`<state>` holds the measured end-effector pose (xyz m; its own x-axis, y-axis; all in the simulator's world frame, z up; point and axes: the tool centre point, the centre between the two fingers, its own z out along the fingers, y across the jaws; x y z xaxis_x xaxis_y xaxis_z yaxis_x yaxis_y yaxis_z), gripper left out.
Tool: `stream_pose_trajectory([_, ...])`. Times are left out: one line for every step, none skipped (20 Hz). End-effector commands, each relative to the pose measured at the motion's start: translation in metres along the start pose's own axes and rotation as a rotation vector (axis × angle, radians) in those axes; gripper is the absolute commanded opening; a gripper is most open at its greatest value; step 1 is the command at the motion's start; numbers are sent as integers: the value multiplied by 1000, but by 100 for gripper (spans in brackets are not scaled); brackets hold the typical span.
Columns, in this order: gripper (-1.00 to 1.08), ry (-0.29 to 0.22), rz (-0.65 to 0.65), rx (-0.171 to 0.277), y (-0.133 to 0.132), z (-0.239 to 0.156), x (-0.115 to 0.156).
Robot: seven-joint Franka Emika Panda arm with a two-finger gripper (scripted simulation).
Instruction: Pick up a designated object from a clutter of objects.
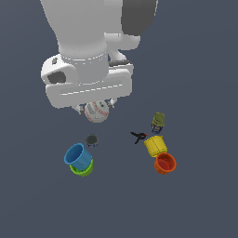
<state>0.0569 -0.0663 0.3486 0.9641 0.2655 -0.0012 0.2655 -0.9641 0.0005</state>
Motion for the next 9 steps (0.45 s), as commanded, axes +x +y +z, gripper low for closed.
stream_pose_trajectory([-100,1,1,0,-3,-11,5])
stream_pose_trajectory([-100,1,1,0,-4,-14,7])
stream_pose_trajectory([-100,1,0,0,-5,-16,8])
stream_pose_trajectory([-100,1,0,0,-6,-18,9])
stream_pose_trajectory([-100,1,0,0,-6,-19,10])
stream_pose_trajectory([-100,1,0,0,-7,-21,11])
stream_pose_trajectory([-100,1,0,0,-7,-21,11])
stream_pose_trajectory([-100,1,0,0,-7,-22,11])
stream_pose_trajectory([-100,1,0,0,-7,-22,11])
